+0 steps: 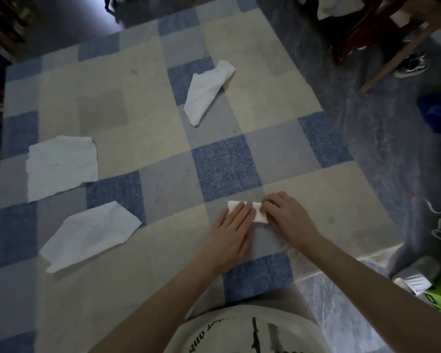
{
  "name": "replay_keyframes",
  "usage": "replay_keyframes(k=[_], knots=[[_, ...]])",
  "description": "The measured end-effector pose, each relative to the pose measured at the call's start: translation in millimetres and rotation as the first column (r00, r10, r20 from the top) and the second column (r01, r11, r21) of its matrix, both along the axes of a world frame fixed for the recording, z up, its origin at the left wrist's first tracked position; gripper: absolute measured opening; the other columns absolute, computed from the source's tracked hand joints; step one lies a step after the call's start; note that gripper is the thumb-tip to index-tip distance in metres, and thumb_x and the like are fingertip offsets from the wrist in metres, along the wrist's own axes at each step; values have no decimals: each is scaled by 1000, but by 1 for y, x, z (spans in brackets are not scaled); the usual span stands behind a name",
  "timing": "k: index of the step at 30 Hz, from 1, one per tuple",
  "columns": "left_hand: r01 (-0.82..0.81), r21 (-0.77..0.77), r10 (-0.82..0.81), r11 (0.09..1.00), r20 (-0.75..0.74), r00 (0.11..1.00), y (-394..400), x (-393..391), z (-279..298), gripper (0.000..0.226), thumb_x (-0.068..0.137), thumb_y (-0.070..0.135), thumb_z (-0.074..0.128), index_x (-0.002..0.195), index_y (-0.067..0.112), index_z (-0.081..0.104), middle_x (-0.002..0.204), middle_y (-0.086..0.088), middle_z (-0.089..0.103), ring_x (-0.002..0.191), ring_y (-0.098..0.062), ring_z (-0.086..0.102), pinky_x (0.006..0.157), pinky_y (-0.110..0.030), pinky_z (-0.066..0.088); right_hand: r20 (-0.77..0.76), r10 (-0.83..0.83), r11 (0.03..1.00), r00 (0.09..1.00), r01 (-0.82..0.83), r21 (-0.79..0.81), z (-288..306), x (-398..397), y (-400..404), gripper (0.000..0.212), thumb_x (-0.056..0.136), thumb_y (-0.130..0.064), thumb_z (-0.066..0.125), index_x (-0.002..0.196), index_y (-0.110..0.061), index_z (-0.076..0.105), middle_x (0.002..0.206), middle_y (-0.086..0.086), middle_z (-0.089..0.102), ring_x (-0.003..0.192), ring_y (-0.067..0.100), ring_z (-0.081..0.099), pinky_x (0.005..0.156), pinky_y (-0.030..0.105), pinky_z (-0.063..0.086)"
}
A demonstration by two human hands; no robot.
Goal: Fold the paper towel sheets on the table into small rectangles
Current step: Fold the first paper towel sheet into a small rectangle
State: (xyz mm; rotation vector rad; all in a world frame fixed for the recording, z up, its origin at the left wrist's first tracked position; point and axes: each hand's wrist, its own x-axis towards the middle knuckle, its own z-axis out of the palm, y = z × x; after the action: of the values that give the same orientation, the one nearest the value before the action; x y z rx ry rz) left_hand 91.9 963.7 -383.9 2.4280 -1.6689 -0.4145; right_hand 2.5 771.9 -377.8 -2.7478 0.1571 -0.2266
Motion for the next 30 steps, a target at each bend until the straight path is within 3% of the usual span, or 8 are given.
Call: replay_keyframes(k=[4, 8, 12, 15, 19, 22, 26, 30], knots=[[13, 74, -14, 997, 15, 1000, 6, 1, -4, 65, 96, 43, 35, 154, 19, 18, 162, -1, 5, 149, -22, -3, 119, -48, 3, -30, 7, 999, 1000, -8, -36, 2, -4, -4, 9, 79, -23, 60, 86, -19, 64, 101, -1, 65, 89, 22, 55, 67, 33, 42], [26, 108, -27, 994, 17, 999, 6, 2, -4, 68, 96, 49, 36, 155, 27, 10, 163, 1, -5, 148, -22, -15, 118, -49, -6, -73, -20, 997, 997, 15, -69, 5, -15, 0, 25, 78, -25, 49, 93, -21, 69, 112, -2, 67, 97, 19, 55, 75, 31, 35], [16, 121, -15, 993, -10, 1000, 5, 0, -5, 67, 97, 52, 32, 154, 31, 4, 162, 3, -11, 146, -21, -21, 116, -51, -10, -36, -199, 980, 979, 198, -11, 15, -14, 22, 42, 78, -21, 44, 112, -12, 66, 119, 7, 65, 104, 25, 61, 90, 35, 36], [-3, 122, 5, 993, -16, 1000, 3, -2, -8, 66, 97, 52, 30, 154, 29, 6, 162, 2, -8, 147, -23, -19, 115, -56, -7, -36, -262, 961, 964, 264, 81, 20, -4, 53, 53, 91, -27, 38, 138, -4, 45, 142, 16, 47, 126, 23, 43, 107, 40, 34], [23, 263, -19, 965, -16, 1000, 0, -1, -1, 77, 83, 57, 14, 147, 29, -17, 152, 5, -31, 141, -22, -33, 115, -53, -15, -205, -160, 982, 966, 176, 62, 9, 3, 91, 68, 95, -43, 30, 151, -8, 17, 159, 9, 14, 146, 18, 11, 117, 41, 11], [18, 274, -15, 962, -14, 1000, -2, 1, 1, 81, 80, 59, 14, 150, 29, -14, 154, 4, -29, 141, -22, -32, 115, -53, -16, -263, -171, 981, 949, 188, 40, -5, 1, 93, 72, 94, -45, 27, 152, -7, 10, 160, 9, 7, 148, 19, 2, 119, 38, 2], [-2, 238, 14, 971, -47, 999, -2, 0, 0, 80, 91, 54, 35, 150, 33, -15, 157, 7, -25, 142, -18, -31, 115, -53, -17, -270, -189, 975, 944, 213, 64, -8, 1, 84, 75, 93, -48, 27, 151, -4, 10, 159, 12, 6, 148, 21, 4, 118, 29, -8], [-20, 170, 33, 985, -78, 996, 2, 3, -1, 81, 86, 54, 31, 152, 32, -9, 160, 12, -15, 145, -14, -22, 117, -51, -11, -265, -220, 974, 939, 228, -1, -12, -6, 78, 74, 95, -49, 30, 151, -4, 13, 158, 12, 11, 147, 22, 9, 118, 37, 6]])
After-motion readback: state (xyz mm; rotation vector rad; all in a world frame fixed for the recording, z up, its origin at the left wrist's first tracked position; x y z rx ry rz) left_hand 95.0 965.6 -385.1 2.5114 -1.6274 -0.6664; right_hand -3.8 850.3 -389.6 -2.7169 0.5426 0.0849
